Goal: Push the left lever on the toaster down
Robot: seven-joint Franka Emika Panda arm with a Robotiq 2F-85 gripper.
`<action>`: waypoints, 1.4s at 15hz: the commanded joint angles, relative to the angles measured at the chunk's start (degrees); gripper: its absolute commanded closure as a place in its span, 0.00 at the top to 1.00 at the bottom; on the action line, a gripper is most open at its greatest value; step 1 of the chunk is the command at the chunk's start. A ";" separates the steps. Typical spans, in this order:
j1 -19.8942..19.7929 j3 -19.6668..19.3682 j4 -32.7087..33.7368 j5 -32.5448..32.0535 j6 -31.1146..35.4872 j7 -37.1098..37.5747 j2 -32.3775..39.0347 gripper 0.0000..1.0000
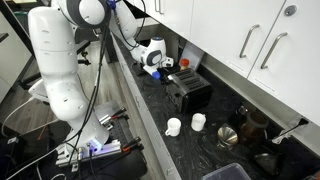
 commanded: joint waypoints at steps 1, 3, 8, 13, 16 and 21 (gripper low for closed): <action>0.45 0.59 0.74 0.88 -3.65 -1.97 -2.71 0.00; 0.71 0.86 1.19 0.78 -5.59 -2.11 -3.95 0.00; 0.28 2.79 3.28 3.63 -15.21 -5.96 -8.04 0.00; 0.15 2.57 5.34 2.72 -24.56 -7.21 -13.15 0.00; -0.06 2.44 6.21 2.56 -29.50 -7.48 -16.60 0.00; -0.38 2.16 6.19 3.17 -35.40 -9.04 -22.18 0.47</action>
